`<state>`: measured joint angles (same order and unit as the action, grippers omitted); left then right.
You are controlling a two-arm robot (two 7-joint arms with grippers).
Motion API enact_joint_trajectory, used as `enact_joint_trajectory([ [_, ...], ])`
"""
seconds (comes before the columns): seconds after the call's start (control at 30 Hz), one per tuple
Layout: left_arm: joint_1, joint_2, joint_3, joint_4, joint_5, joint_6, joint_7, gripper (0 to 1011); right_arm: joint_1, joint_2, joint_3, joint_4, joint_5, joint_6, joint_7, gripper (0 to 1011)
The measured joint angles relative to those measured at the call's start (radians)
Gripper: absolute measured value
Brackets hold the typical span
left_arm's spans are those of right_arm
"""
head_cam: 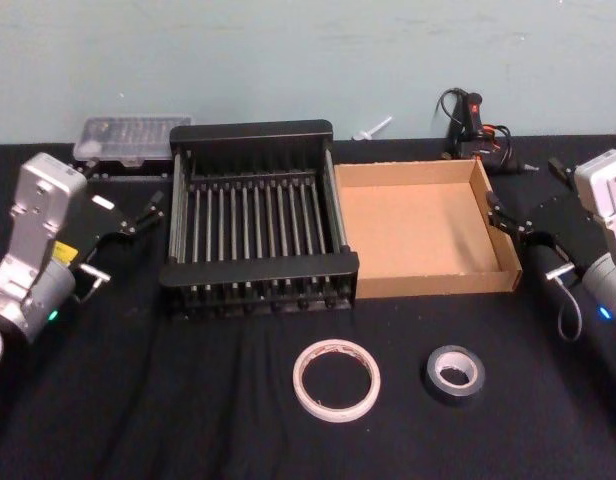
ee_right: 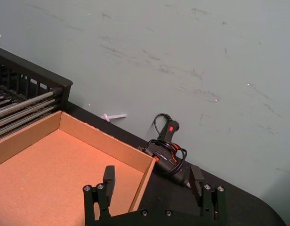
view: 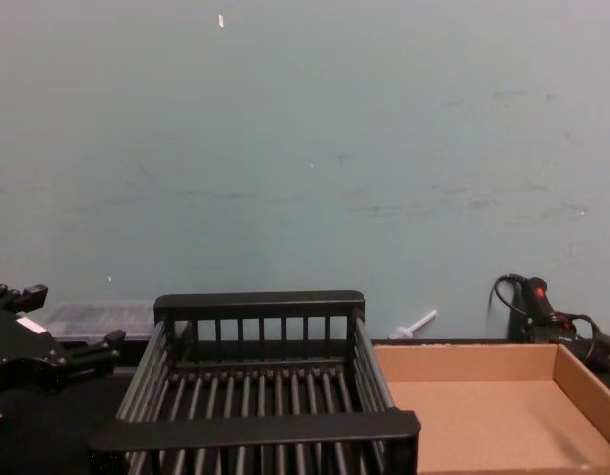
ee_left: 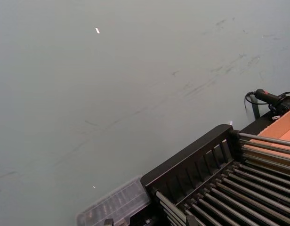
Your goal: Pick up the white tape and place it into the black box , Pick up the silver tape and place it into the brown box.
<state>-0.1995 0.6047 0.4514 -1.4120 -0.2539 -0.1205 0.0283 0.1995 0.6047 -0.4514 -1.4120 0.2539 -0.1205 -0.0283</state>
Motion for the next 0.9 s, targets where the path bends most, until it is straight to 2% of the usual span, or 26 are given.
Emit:
enact_joint_trajectory([
  [0.9,0.000,0.000,0.000,0.000,0.000,0.000,0.000,1001,0.000,0.000,0.000,0.000,0.000,0.000,0.000,1002],
])
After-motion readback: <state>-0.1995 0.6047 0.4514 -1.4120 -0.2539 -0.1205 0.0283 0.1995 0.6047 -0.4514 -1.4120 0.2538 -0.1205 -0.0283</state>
